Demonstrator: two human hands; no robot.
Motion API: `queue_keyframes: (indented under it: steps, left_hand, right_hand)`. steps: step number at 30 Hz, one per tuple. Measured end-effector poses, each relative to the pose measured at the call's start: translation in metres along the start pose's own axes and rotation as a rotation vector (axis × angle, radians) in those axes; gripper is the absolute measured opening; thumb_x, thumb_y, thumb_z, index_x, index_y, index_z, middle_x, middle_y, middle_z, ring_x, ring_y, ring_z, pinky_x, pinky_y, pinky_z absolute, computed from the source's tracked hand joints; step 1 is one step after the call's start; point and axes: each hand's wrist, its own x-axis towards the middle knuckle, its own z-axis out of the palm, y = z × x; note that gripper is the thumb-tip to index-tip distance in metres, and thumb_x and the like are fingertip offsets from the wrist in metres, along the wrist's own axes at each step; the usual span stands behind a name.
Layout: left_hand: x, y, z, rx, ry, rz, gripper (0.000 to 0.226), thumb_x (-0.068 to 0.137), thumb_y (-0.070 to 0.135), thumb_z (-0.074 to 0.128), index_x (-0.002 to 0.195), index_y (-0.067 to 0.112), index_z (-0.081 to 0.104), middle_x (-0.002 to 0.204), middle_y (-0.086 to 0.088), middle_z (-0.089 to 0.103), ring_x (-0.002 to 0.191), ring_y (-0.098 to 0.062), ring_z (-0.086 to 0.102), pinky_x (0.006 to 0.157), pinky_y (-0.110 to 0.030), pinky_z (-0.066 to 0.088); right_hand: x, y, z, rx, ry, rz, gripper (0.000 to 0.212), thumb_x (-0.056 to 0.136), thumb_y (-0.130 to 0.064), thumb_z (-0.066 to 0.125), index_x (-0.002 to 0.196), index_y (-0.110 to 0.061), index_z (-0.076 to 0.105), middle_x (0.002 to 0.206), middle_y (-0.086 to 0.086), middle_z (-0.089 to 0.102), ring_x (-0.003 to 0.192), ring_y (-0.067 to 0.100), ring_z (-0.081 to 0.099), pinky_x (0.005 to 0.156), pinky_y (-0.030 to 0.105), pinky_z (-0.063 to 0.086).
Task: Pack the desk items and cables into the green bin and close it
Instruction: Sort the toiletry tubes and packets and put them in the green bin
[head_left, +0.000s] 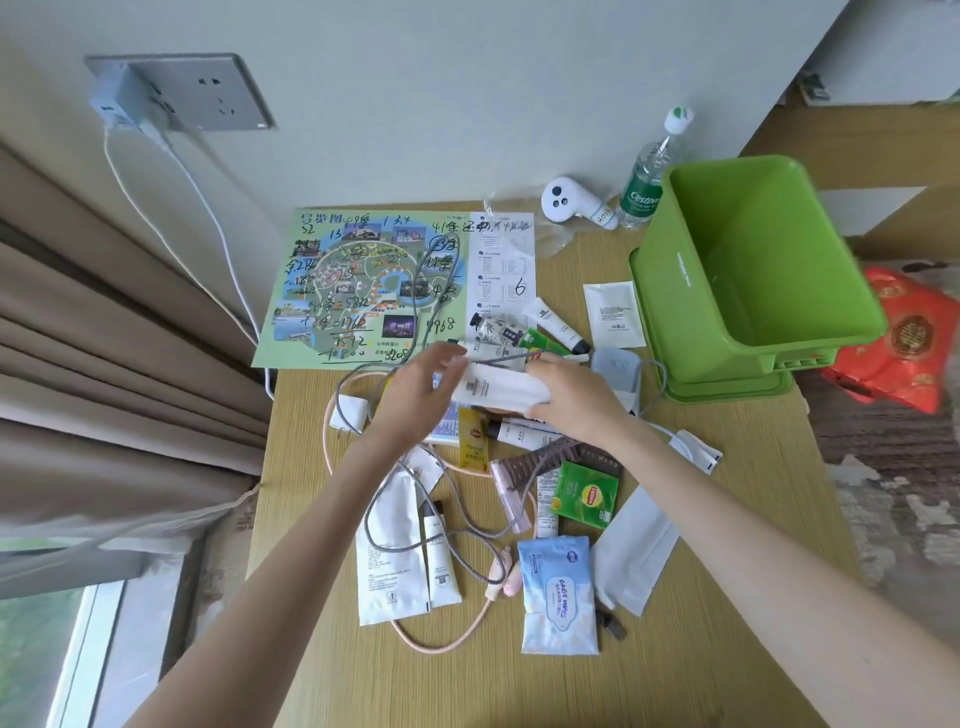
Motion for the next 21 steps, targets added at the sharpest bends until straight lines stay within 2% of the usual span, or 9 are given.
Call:
queue_keyframes:
  steps: [2,3,5,7,9,10,12,16,21]
  left_hand:
    - [0.013,0.006,-0.004,-0.081,0.017,-0.037,0.034,0.103,0.035,0.041,0.120,0.011,0.059,0.109,-0.005,0.069,0.100,-0.019,0.064,0.085,-0.035,0.053]
    - [0.019,0.008,-0.005,-0.113,0.023,-0.049,0.034,0.104,0.035,0.040,0.118,0.011,0.060,0.106,-0.005,0.070,0.097,-0.020,0.065,0.084,-0.037,0.054]
    - [0.033,0.012,-0.003,-0.134,0.033,-0.051,0.031,0.104,0.031,0.041,0.116,0.011,0.061,0.106,-0.004,0.071,0.097,-0.020,0.066,0.084,-0.038,0.055]
    - [0.049,0.014,0.003,-0.067,0.036,-0.019,0.027,0.103,0.025,0.044,0.118,0.011,0.062,0.111,-0.004,0.070,0.102,-0.021,0.066,0.086,-0.038,0.055]
    - [0.068,0.014,0.010,0.060,-0.004,0.021,0.025,0.101,0.017,0.046,0.119,0.012,0.062,0.117,-0.002,0.068,0.105,-0.019,0.064,0.085,-0.038,0.055]
    - [0.078,0.015,0.014,0.125,-0.050,0.024,0.026,0.100,0.013,0.046,0.120,0.013,0.062,0.120,-0.002,0.067,0.106,-0.019,0.064,0.087,-0.039,0.055]
    - [0.094,0.014,0.022,0.268,-0.158,0.012,0.029,0.096,0.010,0.050,0.122,0.014,0.062,0.125,-0.002,0.064,0.109,-0.020,0.062,0.093,-0.041,0.052]
    - [0.113,0.008,0.038,0.507,-0.223,0.031,0.025,0.088,0.013,0.065,0.113,0.020,0.064,0.114,-0.001,0.066,0.105,-0.021,0.060,0.097,-0.041,0.048]
    - [0.117,0.005,0.041,0.561,-0.316,0.049,0.028,0.081,0.019,0.075,0.106,0.022,0.062,0.104,0.002,0.066,0.094,-0.017,0.063,0.085,-0.036,0.054]
  right_hand:
    - [-0.002,0.005,-0.010,0.130,0.064,0.052,0.020,0.080,-0.024,0.073,0.089,-0.021,0.055,0.087,-0.005,0.053,0.081,0.020,0.054,0.058,0.031,0.031]
    - [-0.003,0.007,-0.015,0.207,0.102,0.090,0.028,0.080,-0.024,0.073,0.075,-0.026,0.045,0.075,-0.009,0.045,0.069,0.016,0.047,0.054,0.031,0.027]
    - [-0.008,0.013,-0.028,0.339,0.176,0.180,0.046,0.080,-0.023,0.073,0.066,-0.024,0.029,0.064,-0.007,0.031,0.058,0.012,0.033,0.053,0.031,0.020]
    - [-0.015,0.021,-0.039,0.465,0.255,0.272,0.042,0.081,-0.021,0.071,0.068,-0.015,0.032,0.065,0.003,0.030,0.058,0.018,0.030,0.058,0.033,0.022]
    - [-0.022,0.031,-0.047,0.589,0.320,0.345,0.032,0.082,-0.016,0.068,0.079,0.000,0.041,0.073,0.018,0.037,0.065,0.028,0.037,0.062,0.035,0.028]
    - [-0.027,0.035,-0.051,0.638,0.347,0.375,0.030,0.083,-0.015,0.067,0.085,0.003,0.043,0.078,0.017,0.038,0.069,0.027,0.037,0.064,0.035,0.030]
    - [-0.037,0.045,-0.052,0.702,0.385,0.442,0.031,0.083,-0.013,0.066,0.092,0.006,0.043,0.083,0.014,0.038,0.073,0.022,0.037,0.065,0.035,0.030]
    - [-0.057,0.061,-0.040,0.712,0.420,0.607,0.040,0.078,-0.014,0.072,0.101,0.007,0.047,0.095,0.032,0.054,0.072,0.032,0.053,0.062,0.040,0.043]
    - [-0.086,0.077,-0.005,0.674,0.397,0.790,0.034,0.073,-0.020,0.077,0.095,-0.007,0.055,0.090,0.015,0.063,0.079,0.034,0.063,0.066,0.038,0.050]
